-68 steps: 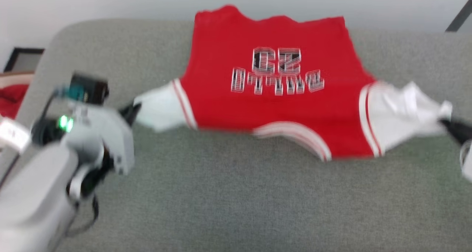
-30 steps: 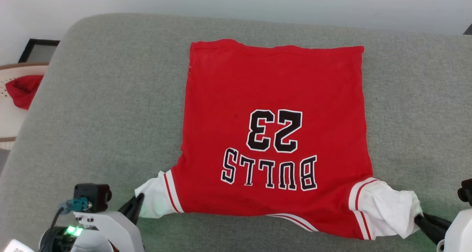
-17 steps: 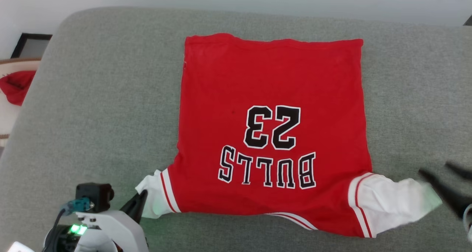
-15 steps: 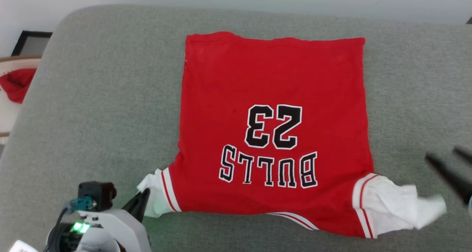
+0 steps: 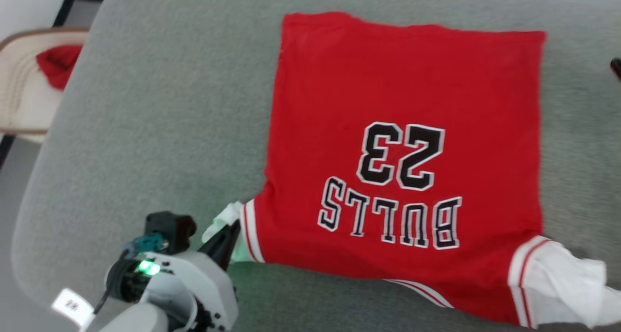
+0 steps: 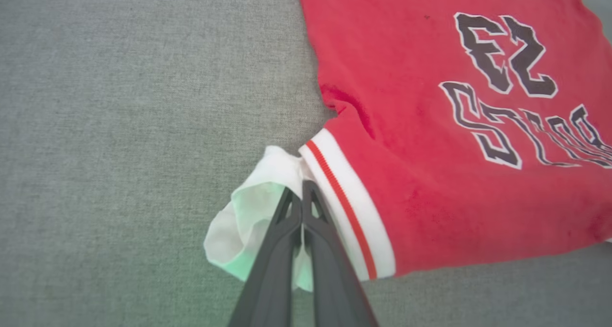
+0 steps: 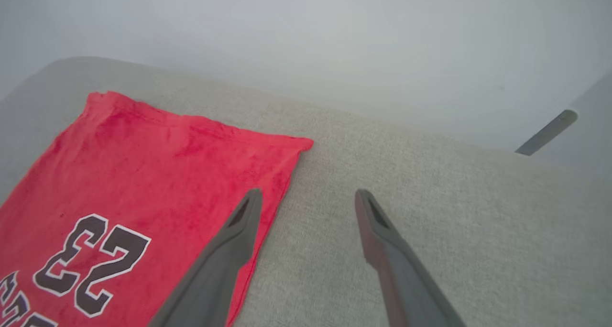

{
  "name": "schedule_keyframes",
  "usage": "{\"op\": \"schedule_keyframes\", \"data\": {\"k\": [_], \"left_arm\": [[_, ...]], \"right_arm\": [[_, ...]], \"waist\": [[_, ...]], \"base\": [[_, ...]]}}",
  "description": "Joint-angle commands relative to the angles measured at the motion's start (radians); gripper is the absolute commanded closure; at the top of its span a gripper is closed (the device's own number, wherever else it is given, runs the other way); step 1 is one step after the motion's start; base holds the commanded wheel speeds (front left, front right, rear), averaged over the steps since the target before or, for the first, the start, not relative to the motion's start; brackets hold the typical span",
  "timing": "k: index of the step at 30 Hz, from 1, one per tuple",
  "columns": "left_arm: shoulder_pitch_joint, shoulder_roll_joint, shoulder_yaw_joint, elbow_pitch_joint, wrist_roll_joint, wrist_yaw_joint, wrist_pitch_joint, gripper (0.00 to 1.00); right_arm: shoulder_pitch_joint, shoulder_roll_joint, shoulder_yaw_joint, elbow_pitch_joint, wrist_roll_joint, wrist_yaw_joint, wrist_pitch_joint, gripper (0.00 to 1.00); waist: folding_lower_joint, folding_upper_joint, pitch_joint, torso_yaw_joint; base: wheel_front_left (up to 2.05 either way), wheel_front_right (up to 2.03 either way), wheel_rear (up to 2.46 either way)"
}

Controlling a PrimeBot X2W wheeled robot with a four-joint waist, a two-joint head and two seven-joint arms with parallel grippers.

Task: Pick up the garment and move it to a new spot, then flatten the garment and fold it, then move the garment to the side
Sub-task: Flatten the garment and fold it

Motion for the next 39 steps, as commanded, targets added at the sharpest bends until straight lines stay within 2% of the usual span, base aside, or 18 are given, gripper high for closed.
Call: {"op": "schedule_keyframes", "data": {"k": [1,7,15,25,26,27,28,34,39], "left_arm": [[-0.022,-0.014,-0.007,0.008,0.011,-0.010,0.000,1.00],[-0.077,-0.072,-0.038,0.048,0.027,-0.046,-0.009,1.00],[-0.131,-0.138,-0.065,0.109,0.034,-0.089,-0.025,1.00],[-0.162,-0.187,-0.080,0.178,0.025,-0.129,-0.046,1.00],[-0.163,-0.189,-0.082,0.184,0.024,-0.131,-0.047,1.00],[-0.164,-0.192,-0.082,0.190,0.024,-0.135,-0.050,1.00],[-0.164,-0.194,-0.082,0.196,0.023,-0.137,-0.051,1.00],[-0.165,-0.196,-0.077,0.223,0.015,-0.144,-0.061,1.00],[-0.160,-0.182,-0.066,0.233,0.012,-0.140,-0.069,1.00]], "right_arm": [[-0.041,-0.006,0.013,0.047,-0.015,-0.001,0.005,0.00],[-0.190,-0.021,0.058,0.264,-0.040,-0.001,0.047,0.00],[-0.348,-0.012,0.080,0.489,-0.074,-0.001,0.108,0.00],[-0.428,0.017,0.067,0.713,-0.178,-0.001,0.192,0.00],[-0.434,0.023,0.061,0.732,-0.192,-0.001,0.201,0.21],[-0.437,0.028,0.060,0.746,-0.209,-0.001,0.208,0.67],[-0.442,0.035,0.062,0.755,-0.218,-0.001,0.213,1.00],[-0.480,0.061,0.054,0.768,-0.238,0.000,0.196,1.00],[-0.496,0.055,0.071,0.744,-0.209,0.000,0.175,1.00]], "waist": [[0.0000,0.0000,0.056,0.060],[0.0000,0.0000,0.102,0.124],[0.0000,0.0000,0.145,0.185],[0.0000,0.0000,0.160,0.229],[0.0000,0.0000,0.161,0.232],[0.0000,0.0000,0.161,0.234],[0.0000,0.0000,0.161,0.235],[0.0000,0.0000,0.155,0.228],[0.0000,0.0000,0.135,0.200]], "base": [[0.00,0.00,0.00],[0.00,0.00,0.00],[0.00,0.00,0.00],[0.00,0.00,0.00],[0.00,0.00,0.00],[0.00,0.00,0.00],[0.00,0.00,0.00],[0.00,0.00,0.00],[0.00,0.00,0.00]]}}
